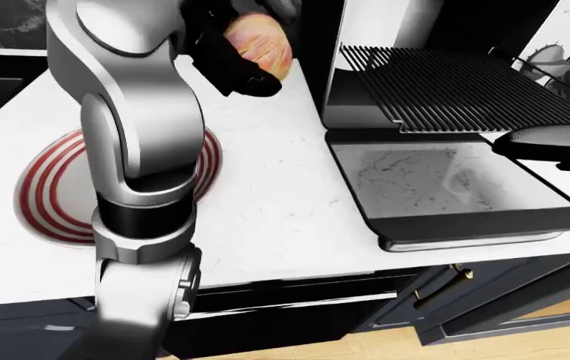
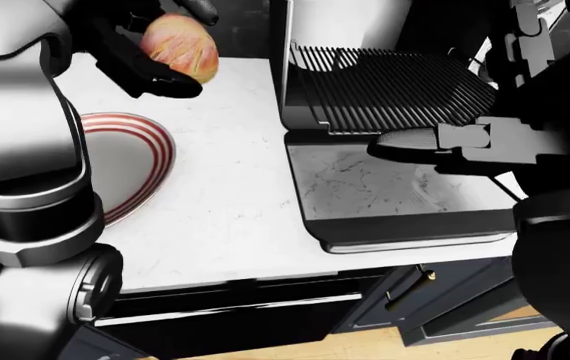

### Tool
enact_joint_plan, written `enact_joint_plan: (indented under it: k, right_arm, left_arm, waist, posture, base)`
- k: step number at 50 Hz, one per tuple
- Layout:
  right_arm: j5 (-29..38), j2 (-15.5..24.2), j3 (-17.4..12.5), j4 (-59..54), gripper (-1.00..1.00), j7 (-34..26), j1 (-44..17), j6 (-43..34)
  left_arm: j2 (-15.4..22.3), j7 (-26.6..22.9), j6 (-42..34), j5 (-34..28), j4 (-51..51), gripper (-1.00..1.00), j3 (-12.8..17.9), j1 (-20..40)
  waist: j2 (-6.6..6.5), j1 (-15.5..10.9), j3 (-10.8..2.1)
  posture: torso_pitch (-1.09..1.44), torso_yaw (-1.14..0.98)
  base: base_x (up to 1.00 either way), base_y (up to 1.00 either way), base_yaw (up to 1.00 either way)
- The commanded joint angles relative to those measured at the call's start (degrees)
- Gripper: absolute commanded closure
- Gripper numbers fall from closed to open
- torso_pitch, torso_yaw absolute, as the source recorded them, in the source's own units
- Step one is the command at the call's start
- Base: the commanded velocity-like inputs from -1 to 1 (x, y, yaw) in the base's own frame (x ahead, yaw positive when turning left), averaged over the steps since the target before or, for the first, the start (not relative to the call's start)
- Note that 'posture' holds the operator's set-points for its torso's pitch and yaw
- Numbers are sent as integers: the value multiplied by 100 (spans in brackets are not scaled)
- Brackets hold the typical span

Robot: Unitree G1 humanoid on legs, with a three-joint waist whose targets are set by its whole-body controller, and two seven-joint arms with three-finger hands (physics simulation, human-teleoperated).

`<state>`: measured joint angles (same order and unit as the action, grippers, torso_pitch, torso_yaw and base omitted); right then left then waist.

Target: Place the bread on the rack of the toaster oven.

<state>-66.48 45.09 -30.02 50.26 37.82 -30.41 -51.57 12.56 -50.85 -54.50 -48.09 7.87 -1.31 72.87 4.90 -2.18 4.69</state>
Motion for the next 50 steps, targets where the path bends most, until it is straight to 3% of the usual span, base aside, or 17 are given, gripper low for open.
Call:
enact_joint_plan:
  k: [1,18,23,27,42,50]
  right_arm:
    - [-22,134,-161,19,-100,28,-32,214]
    - [-360,356,-905,81,-100,-59,762,623]
    - [-403,447,-905,48,-100,-12,794,710]
    - [-370,434,-970,26,-100,-68,878,785]
    - [-507,415,-1562,33,-100,-284,1328,904]
    - [-549,454,-1645,8,-100,-302,1412,939]
  left_arm:
    - [-61,-51,71,-141,164,65,14,362]
    - [-676,-412,36,-548,-91,76,-171,1066]
    - [-844,-451,86,-587,-194,77,-181,1234]
    - [-1057,-293,235,-442,-492,79,-183,1411]
    - [-1262,362,813,310,-1765,82,-181,2059]
    - [-1288,666,1186,718,-2229,84,-178,2143]
  waist:
    - [8,-5,-159]
    - [122,-48,-101]
    - [139,-54,-83]
    - [160,-58,-85]
    - [208,-68,-99]
    - [205,-55,-106]
  posture:
    - [0,0]
    - [0,0]
    - [0,0]
    - [0,0]
    - [0,0]
    - [0,0]
  base:
    - [0,0,0]
    - [0,0,0]
    - [0,0,0]
    - [0,0,0]
    - [0,0,0]
    - [0,0,0]
